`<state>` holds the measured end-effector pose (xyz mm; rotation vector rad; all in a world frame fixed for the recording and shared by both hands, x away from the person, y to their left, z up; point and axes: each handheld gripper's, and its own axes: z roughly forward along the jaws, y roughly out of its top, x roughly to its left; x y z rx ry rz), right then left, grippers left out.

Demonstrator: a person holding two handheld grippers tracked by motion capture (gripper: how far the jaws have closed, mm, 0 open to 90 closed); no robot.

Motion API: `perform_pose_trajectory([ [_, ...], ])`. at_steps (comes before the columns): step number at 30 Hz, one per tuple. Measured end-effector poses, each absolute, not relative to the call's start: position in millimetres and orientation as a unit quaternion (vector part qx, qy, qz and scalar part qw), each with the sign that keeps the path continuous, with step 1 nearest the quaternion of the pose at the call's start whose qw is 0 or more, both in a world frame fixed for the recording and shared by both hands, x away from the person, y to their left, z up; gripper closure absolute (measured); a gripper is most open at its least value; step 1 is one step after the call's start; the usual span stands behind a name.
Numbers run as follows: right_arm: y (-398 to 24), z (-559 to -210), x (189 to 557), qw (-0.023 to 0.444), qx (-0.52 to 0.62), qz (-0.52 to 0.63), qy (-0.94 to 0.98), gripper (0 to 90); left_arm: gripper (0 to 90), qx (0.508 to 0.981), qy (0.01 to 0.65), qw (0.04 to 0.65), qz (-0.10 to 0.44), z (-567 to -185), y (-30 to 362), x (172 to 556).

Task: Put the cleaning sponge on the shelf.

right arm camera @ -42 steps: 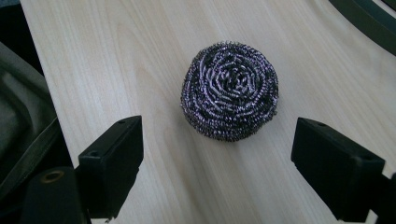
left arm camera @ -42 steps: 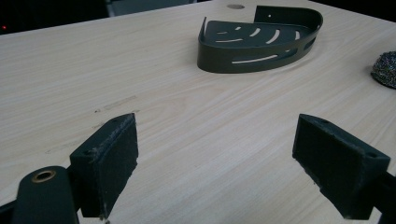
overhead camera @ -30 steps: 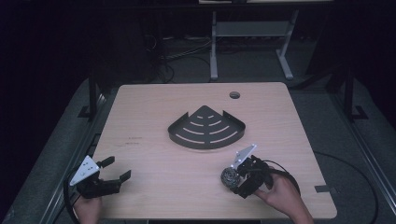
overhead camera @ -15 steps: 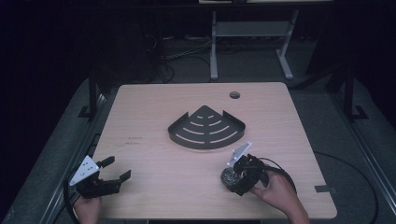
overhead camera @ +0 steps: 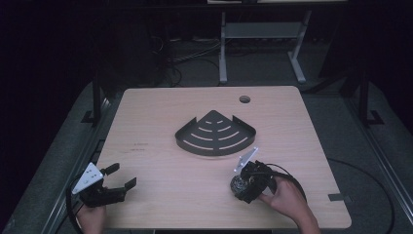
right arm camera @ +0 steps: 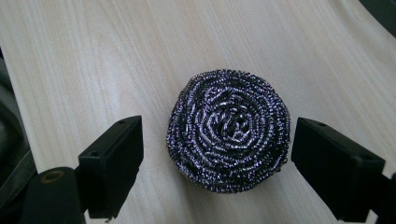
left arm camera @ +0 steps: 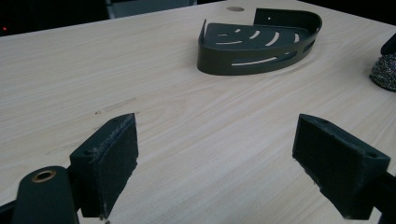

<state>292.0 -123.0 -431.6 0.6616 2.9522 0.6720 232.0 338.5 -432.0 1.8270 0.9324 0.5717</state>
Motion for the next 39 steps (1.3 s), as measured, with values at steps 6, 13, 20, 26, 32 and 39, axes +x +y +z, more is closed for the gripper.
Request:
perform_pose_trajectory([
  [6, -121, -434, 294, 0.019, 0.214, 0.212, 0.953, 16.5, 13.7, 0.749, 0.384, 0.487, 0.235, -432, 339, 232],
  [13, -119, -437, 297, 0.019, 0.215, 0.204, 0.955, 16.6, 13.7, 0.749, 0.384, 0.487, 0.235, -432, 338, 232],
  [20, -117, -440, 298, 0.019, 0.214, 0.196, 0.957, 18.2, 13.7, 0.748, 0.383, 0.487, 0.235, -432, 338, 232],
  [26, -115, -442, 299, 0.021, 0.215, 0.191, 0.957, 20.3, 13.7, 0.749, 0.383, 0.487, 0.236, -432, 338, 232],
  [32, -115, -443, 300, 0.024, 0.214, 0.187, 0.958, 22.6, 13.7, 0.748, 0.383, 0.487, 0.236, -432, 338, 232],
  [39, -114, -443, 300, 0.024, 0.213, 0.183, 0.959, 25.8, 13.7, 0.749, 0.383, 0.487, 0.236, -432, 339, 232],
])
